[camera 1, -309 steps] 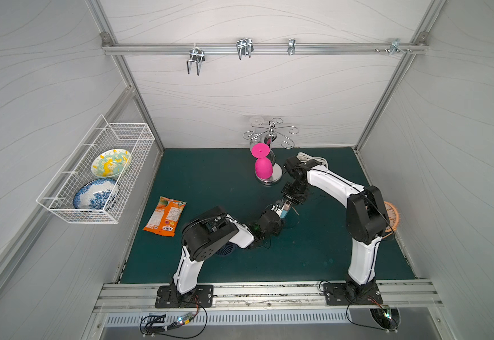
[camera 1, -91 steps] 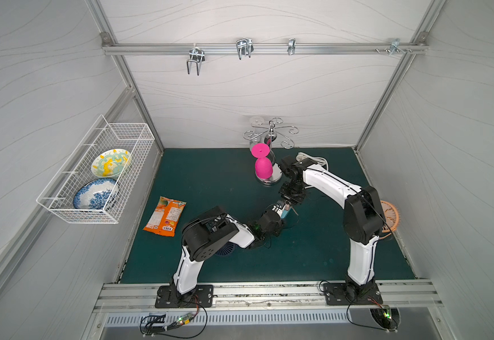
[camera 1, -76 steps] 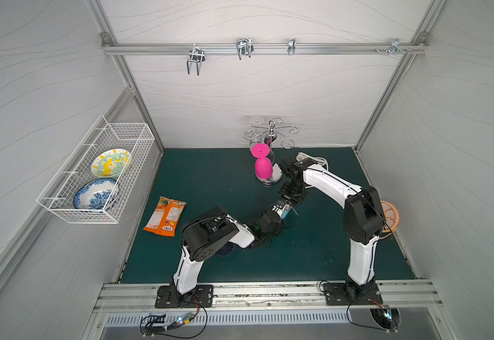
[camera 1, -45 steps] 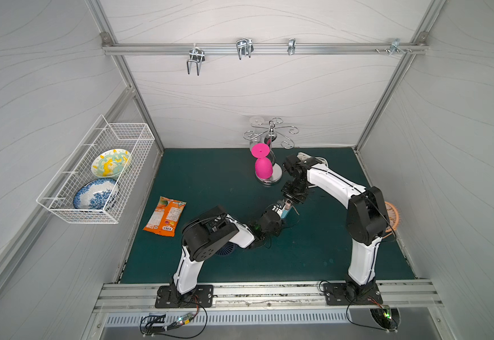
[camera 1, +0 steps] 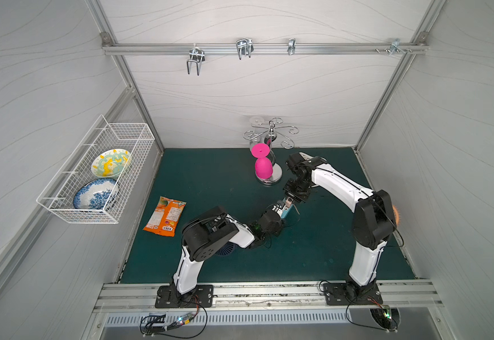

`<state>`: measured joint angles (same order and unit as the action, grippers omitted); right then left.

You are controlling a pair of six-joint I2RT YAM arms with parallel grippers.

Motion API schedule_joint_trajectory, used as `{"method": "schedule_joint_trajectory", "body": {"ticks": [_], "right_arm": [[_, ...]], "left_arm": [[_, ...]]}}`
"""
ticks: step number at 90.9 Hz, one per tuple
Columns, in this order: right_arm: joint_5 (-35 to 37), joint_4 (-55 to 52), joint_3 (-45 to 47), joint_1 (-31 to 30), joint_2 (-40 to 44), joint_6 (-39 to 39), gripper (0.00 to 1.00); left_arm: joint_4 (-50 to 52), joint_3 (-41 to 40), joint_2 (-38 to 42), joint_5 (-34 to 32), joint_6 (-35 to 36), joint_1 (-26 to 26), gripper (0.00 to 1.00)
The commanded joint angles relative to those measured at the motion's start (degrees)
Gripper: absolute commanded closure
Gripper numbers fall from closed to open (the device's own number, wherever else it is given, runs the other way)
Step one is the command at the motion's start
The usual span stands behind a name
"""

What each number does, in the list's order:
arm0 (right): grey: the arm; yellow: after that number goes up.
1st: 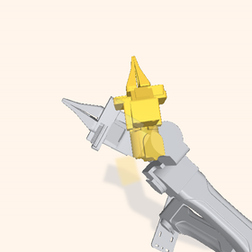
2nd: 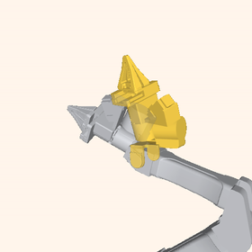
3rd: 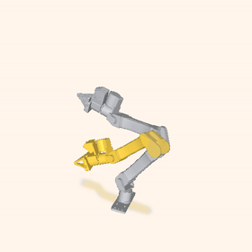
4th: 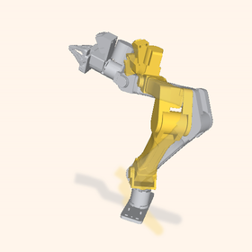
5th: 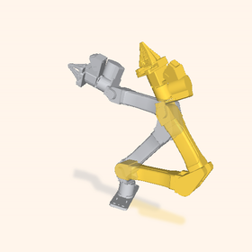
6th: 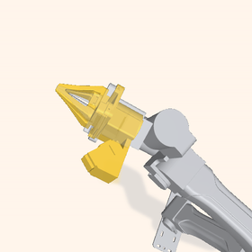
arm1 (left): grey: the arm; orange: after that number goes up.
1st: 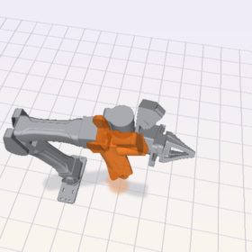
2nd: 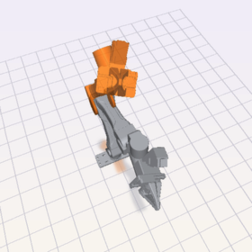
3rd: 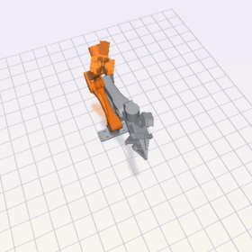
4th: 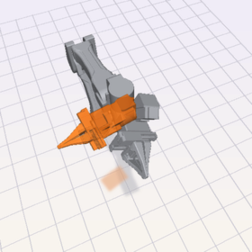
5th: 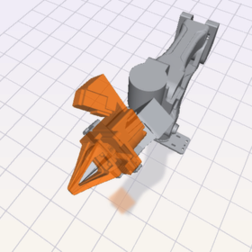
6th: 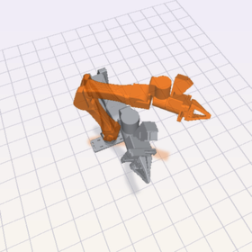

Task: Unplug the desk fan from the power strip
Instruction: Remove the plug from the socket, then place the plug at the center of the board.

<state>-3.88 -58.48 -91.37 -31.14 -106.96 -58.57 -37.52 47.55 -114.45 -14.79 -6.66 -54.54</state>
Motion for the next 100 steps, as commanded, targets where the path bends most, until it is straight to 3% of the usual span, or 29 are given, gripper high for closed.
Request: {"method": "schedule_joint_trajectory", "body": {"ticks": [1,19,35,47,49,51,100], "right_arm": [[0.24,-0.61,0.94,0.57,3.82,0.55,1.00],[1.49,-0.77,4.42,1.94,8.15,0.47,1.00],[1.20,-0.04,8.64,3.83,12.44,0.89,1.00],[0.63,1.40,12.76,5.26,16.49,1.27,1.00],[0.63,1.60,13.38,5.40,17.30,1.28,1.00],[0.63,1.79,13.93,5.52,18.03,1.27,1.00],[-1.16,1.70,18.79,6.35,28.12,4.24,1.00]], "left_arm": [[4.19,1.55,0.81,-1.17,-0.02,-0.12,0.99],[6.26,3.15,2.57,-3.32,1.99,-0.17,0.52],[9.94,5.33,4.86,-3.48,3.37,-0.13,0.40],[14.77,6.83,7.10,-2.50,3.64,-0.15,0.24],[15.42,7.02,7.41,-2.34,3.70,-0.20,0.06],[15.91,7.16,7.65,-2.15,3.85,-0.14,0.02],[30.67,9.50,18.84,-5.34,4.59,-0.04,0.02]]}}
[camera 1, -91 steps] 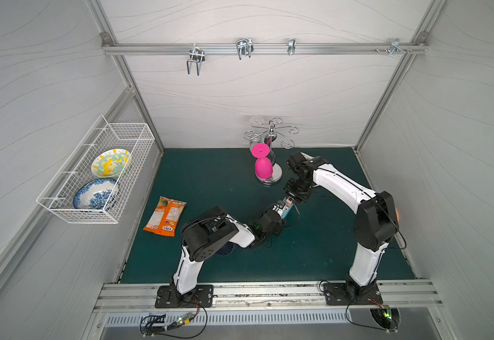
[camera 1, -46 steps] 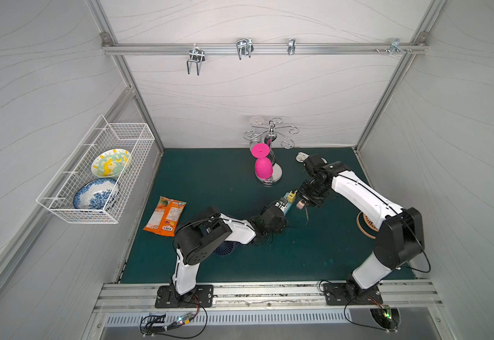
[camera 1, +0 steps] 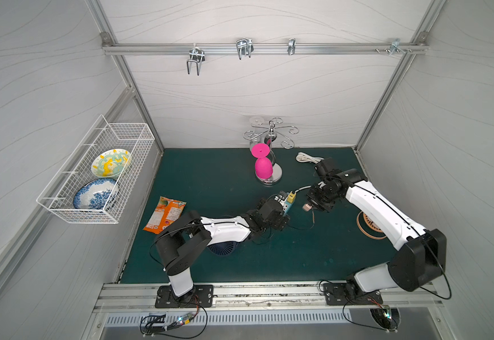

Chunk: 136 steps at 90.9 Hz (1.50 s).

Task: Unplug the desk fan from the power strip
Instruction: Place the plug at the center of the board.

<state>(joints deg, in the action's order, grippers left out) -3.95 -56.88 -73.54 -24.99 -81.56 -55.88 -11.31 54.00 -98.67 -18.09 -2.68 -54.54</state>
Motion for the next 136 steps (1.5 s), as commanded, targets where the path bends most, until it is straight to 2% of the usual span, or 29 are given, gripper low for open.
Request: {"method": "schedule_joint_trajectory", "body": {"ticks": [1,7,16,35,43,57,68,87,117,136], "right_arm": [[-1.21,0.19,1.03,0.21,2.81,1.69,1.00],[-1.98,0.63,1.56,-0.02,3.70,2.75,1.00],[-2.30,1.05,1.29,-1.32,4.45,4.39,1.00],[-4.18,4.70,-1.76,-8.23,2.34,6.09,1.00],[-6.35,8.25,-3.58,-11.48,0.01,6.53,1.00],[-10.43,14.25,-8.54,-16.77,-6.77,7.14,1.00],[-12.67,19.44,-10.92,-19.17,-12.15,6.00,1.00],[-17.03,31.23,-11.44,-19.55,-20.25,4.16,1.00],[-23.48,40.05,-17.23,-18.08,-33.78,5.71,1.00],[-25.31,41.34,-20.13,-16.75,-40.47,5.24,1.00]], "left_arm": [[4.77,3.05,3.23,-2.22,0.59,-0.04,0.01],[6.88,3.46,5.37,-4.24,-0.28,0.04,0.00],[15.91,6.77,8.21,-6.48,-3.66,1.08,0.00],[25.75,5.55,18.34,-9.13,-9.45,2.74,0.00],[29.95,4.27,22.08,-11.64,-11.45,3.30,0.00],[33.00,0.28,29.69,-11.31,-14.99,5.40,0.00],[35.58,-1.28,34.23,-13.42,-16.16,5.72,0.00],[38.03,-3.19,38.40,-13.75,-17.75,7.21,0.00],[38.73,-5.02,40.35,-13.52,-19.22,7.54,0.00],[38.73,-6.21,41.02,-12.78,-20.25,7.86,0.00]]}}
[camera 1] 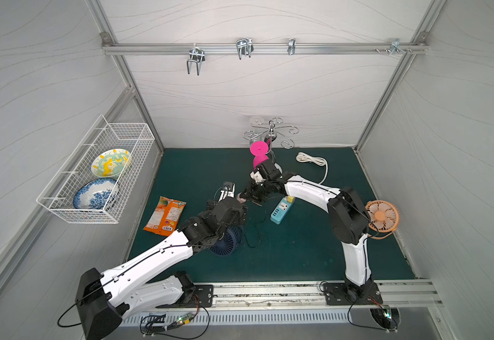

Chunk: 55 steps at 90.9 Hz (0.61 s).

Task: Unplug the desk fan from the power strip
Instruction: Place the plug at the center of the board.

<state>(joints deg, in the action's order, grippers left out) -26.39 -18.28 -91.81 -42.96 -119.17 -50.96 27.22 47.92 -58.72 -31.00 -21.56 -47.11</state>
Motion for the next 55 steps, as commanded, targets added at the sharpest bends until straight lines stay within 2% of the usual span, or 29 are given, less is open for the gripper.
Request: {"method": "schedule_joint_trajectory", "body": {"ticks": [1,41,55], "right_arm": [[-3.00,2.78,-2.04,1.26,-3.10,0.24,1.00],[-3.20,1.86,-3.72,2.76,-8.05,3.22,1.00],[-2.75,0.91,-3.15,2.85,-8.44,4.38,0.86]], "left_arm": [[0.20,-0.17,1.02,0.19,-1.37,0.48,0.00],[-0.44,-1.04,1.24,1.17,-2.31,1.14,0.00],[-0.81,-1.03,0.91,1.28,-2.74,1.15,0.00]]}}
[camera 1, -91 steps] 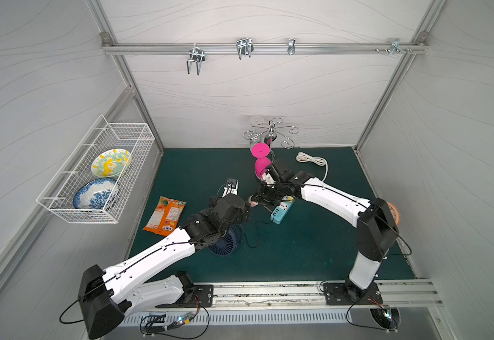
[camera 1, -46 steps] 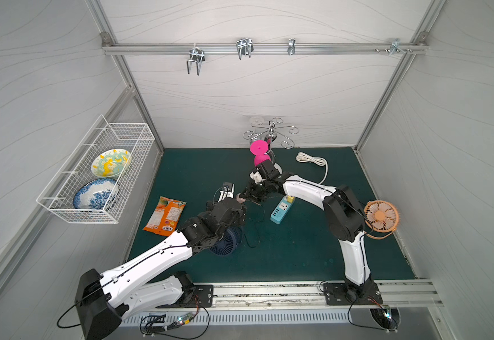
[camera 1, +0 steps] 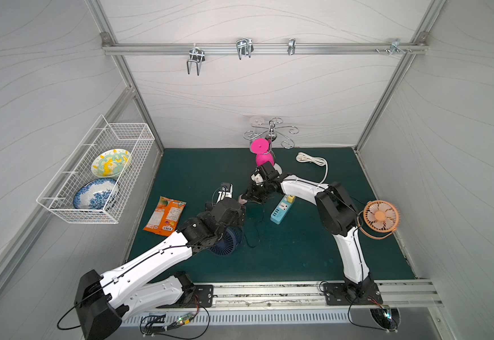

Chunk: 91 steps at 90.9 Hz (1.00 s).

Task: Unplug the desk fan from the power strip
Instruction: Place the plug at the center of the board.

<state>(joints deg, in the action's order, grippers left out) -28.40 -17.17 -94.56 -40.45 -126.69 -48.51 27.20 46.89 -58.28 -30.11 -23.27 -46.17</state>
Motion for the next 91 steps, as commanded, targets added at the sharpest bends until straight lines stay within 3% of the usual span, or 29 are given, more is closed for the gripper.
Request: {"method": "schedule_joint_trajectory", "body": {"ticks": [1,11,33,41,56,91], "right_arm": [[-0.63,-0.39,-0.38,0.31,-0.97,2.02,0.85],[0.62,-1.88,0.19,0.56,-0.50,3.44,0.72],[2.01,-4.57,1.75,1.85,1.04,5.50,0.59],[2.58,-5.94,1.89,2.11,1.31,6.26,0.49],[4.81,-8.79,1.96,2.58,3.32,8.36,0.43],[16.44,-17.16,3.28,3.61,14.51,15.65,0.42]], "left_arm": [[-0.81,0.02,0.46,0.39,-1.01,0.25,0.00],[-1.14,0.13,0.45,0.44,-0.99,0.22,0.00],[-1.83,0.25,0.14,0.89,-1.12,0.31,0.00],[-1.90,0.33,0.26,1.06,-1.17,0.30,0.00],[-1.81,0.12,0.58,1.31,-1.01,0.32,0.00],[-3.36,0.51,0.80,1.57,-0.37,0.37,0.00]]}}
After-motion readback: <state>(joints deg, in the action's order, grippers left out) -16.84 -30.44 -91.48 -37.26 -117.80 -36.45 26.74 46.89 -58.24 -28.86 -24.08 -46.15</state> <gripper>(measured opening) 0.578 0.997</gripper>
